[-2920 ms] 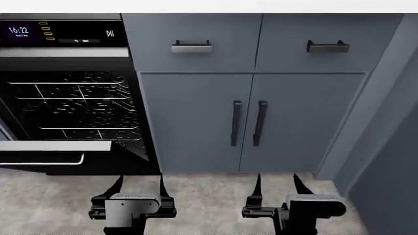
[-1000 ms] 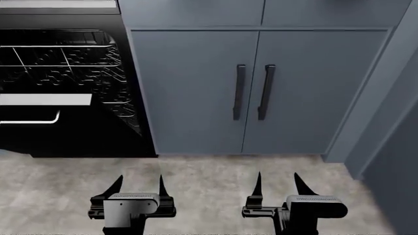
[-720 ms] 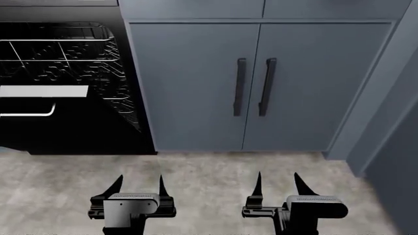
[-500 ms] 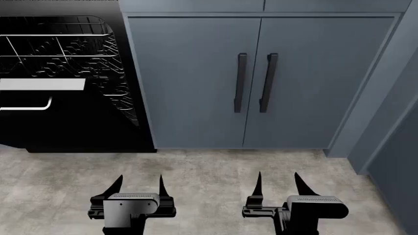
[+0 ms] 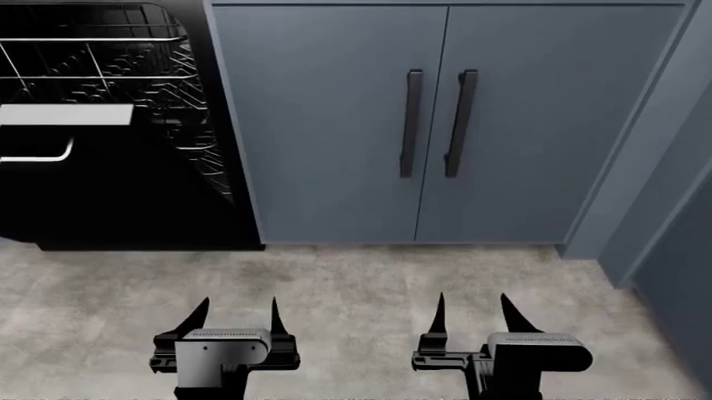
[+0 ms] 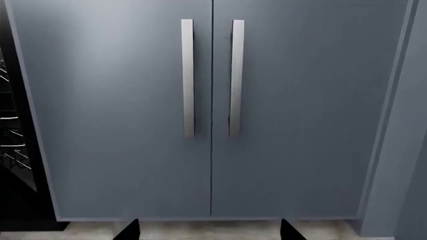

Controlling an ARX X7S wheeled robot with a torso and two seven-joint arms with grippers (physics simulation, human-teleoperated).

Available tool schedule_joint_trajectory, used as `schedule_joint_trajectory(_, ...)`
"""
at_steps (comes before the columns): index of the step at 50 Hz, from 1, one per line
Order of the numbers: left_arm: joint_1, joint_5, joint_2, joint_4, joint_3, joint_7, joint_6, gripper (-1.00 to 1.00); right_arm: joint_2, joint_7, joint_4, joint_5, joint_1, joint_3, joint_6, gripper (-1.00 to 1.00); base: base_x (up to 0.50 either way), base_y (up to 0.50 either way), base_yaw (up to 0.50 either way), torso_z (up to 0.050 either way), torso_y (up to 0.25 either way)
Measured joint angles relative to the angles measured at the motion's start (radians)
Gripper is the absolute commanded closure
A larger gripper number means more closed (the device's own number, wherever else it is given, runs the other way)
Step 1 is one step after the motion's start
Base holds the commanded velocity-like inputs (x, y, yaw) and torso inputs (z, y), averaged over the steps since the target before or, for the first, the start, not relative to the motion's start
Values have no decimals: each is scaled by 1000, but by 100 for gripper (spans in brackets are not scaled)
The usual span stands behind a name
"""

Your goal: Close the dishwasher door

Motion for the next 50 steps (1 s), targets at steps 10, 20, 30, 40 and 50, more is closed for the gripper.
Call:
schedule_joint_trajectory(10,-1,-3,-3,0,4,-5,1,-100,4,2,0,3,0,-4,-7,-100,0,0,0,-50,0)
schedule_joint_trajectory(20,0,-5,-6,0,7,-10,6,-100,8,5,0,6,0,-10,-10,-100,0,0,0,-50,0)
schedule_joint_trajectory(30,0,-7,-9,0,11,-13,10,-100,11,10,1,7,2,-15,-9,-100,0,0,0,-50,0)
schedule_joint_trajectory(40,0,-9,-12,-1,16,-16,15,-100,14,18,4,8,5,-21,-4,-100,0,0,0,-50,0)
schedule_joint_trajectory(50,-1,-12,-15,-4,19,-20,19,-100,17,23,5,11,6,-27,-3,-100,0,0,0,-50,0)
